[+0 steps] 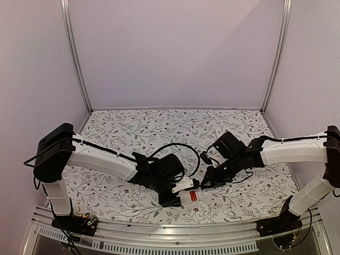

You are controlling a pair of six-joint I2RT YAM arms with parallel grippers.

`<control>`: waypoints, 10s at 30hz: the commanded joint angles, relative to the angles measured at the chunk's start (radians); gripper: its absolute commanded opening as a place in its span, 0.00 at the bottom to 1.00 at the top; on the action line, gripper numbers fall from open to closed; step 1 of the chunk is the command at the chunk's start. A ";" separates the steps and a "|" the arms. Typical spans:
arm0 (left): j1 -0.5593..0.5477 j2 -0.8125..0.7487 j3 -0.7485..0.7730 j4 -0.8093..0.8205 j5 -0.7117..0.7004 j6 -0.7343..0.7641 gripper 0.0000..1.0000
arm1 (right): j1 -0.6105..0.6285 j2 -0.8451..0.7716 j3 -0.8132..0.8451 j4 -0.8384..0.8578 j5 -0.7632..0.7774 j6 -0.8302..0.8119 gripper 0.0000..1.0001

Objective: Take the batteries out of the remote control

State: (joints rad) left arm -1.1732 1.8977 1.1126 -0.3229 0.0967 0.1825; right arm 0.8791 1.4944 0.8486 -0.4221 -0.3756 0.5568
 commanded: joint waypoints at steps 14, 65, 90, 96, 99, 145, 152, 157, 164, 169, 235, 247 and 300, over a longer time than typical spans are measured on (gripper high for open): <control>0.043 0.082 -0.017 0.007 -0.138 0.010 0.25 | 0.054 0.145 -0.072 0.224 -0.103 0.108 0.00; 0.076 0.082 -0.013 0.001 -0.196 0.026 0.25 | -0.075 -0.128 -0.183 0.214 -0.100 0.038 0.00; 0.084 0.090 -0.010 -0.004 -0.214 0.027 0.24 | -0.076 -0.013 -0.245 0.497 -0.354 0.037 0.00; 0.105 0.091 0.003 -0.015 -0.233 0.022 0.24 | -0.075 -0.078 -0.280 0.494 -0.398 0.038 0.00; 0.113 0.097 0.012 -0.022 -0.236 0.016 0.24 | -0.076 -0.113 -0.292 0.490 -0.410 0.042 0.00; 0.034 0.168 0.094 -0.173 -0.300 -0.508 0.25 | 0.068 0.008 0.041 0.071 0.285 -0.079 0.00; 0.035 0.168 0.096 -0.173 -0.297 -0.503 0.24 | 0.069 0.040 0.052 0.072 0.292 -0.093 0.00; 0.034 0.166 0.098 -0.173 -0.295 -0.499 0.24 | 0.070 0.066 0.053 0.066 0.298 -0.102 0.00; 0.035 0.160 0.079 -0.150 -0.275 -0.484 0.23 | 0.066 0.109 0.034 0.127 0.249 -0.096 0.00; 0.036 0.142 0.052 -0.117 -0.245 -0.471 0.23 | 0.006 0.098 -0.054 0.282 0.129 -0.063 0.00; 0.848 -0.612 -0.118 0.024 -0.003 -0.381 0.95 | -0.132 -0.289 -0.496 0.522 0.330 0.219 0.21; 0.861 -0.698 -0.108 0.082 0.001 -0.390 0.95 | -0.143 -0.333 -0.357 0.269 0.508 0.128 0.76; 0.836 -0.790 -0.142 0.189 0.208 -0.268 0.92 | -0.448 0.258 0.268 0.302 0.187 -0.432 0.00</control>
State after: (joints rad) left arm -0.3111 1.1358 0.9966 -0.1925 0.1436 -0.1143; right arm 0.4324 1.9312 1.1683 -0.2161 0.0307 0.1810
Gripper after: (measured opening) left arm 0.921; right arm 0.271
